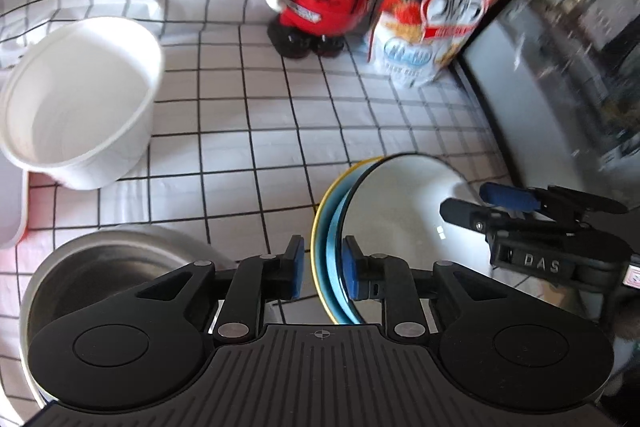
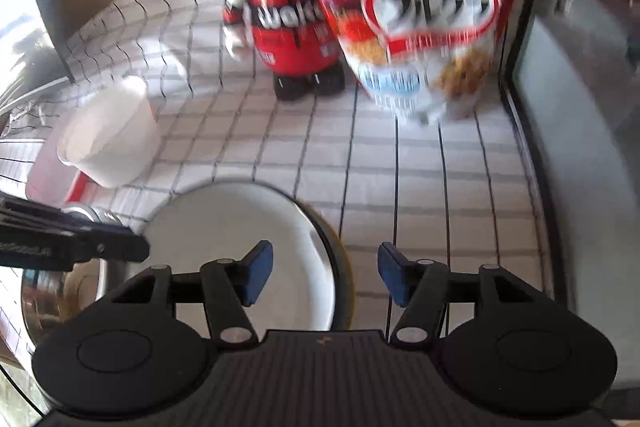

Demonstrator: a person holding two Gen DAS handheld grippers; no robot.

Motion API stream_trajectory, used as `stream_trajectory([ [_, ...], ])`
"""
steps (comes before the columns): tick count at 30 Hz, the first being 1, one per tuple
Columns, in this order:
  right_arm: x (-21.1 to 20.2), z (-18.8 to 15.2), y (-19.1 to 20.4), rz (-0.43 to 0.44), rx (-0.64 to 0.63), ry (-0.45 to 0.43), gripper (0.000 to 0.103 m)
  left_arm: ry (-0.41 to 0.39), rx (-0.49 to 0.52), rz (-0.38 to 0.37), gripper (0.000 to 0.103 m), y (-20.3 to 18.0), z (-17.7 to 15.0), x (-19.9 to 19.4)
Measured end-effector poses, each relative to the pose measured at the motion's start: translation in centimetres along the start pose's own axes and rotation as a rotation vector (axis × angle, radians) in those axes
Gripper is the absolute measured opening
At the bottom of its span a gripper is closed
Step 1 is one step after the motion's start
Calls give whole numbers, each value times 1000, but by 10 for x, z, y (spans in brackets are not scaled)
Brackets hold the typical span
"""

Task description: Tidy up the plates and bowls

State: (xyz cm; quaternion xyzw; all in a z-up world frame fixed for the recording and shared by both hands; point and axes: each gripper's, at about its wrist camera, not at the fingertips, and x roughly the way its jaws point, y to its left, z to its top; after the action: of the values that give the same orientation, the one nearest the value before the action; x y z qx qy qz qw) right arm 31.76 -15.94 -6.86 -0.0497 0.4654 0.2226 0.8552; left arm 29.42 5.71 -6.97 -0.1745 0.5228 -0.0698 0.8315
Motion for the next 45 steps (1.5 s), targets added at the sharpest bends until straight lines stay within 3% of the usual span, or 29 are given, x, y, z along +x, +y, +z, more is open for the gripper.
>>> stream_trajectory([
  [3,-9,16,16,25,-19,-29,64,-74,-41,-10,22,19,-1,-25],
  [6,-5,37,35,63,-5,-25,67,-180,-151,-23,22,54,3,-50],
  [8,2,53,47,89,21,-2,67,-251,-232,14,22,79,10,-62],
  [12,16,79,68,146,106,19,82,-336,-364,133,22,129,25,-75],
  [17,47,110,117,192,24,16,82,-325,-381,283,22,170,50,-64],
  [23,119,124,170,141,4,108,82,-269,-426,275,22,193,55,-32],
  [25,144,121,178,132,25,157,74,-238,-438,268,22,198,52,-23],
  [27,162,119,183,151,41,220,44,-209,-447,242,21,201,50,-19],
  [28,165,116,184,167,46,245,36,-205,-448,222,19,202,48,-18],
  [30,156,113,186,162,37,237,31,-209,-435,200,19,195,43,-25],
  [35,92,119,170,174,-9,99,30,-253,-349,180,20,158,44,-58],
  [41,2,101,118,142,-45,-24,30,-291,-213,126,20,75,44,-87],
  [45,-35,77,73,79,-40,-43,30,-239,-70,114,21,5,38,-75],
])
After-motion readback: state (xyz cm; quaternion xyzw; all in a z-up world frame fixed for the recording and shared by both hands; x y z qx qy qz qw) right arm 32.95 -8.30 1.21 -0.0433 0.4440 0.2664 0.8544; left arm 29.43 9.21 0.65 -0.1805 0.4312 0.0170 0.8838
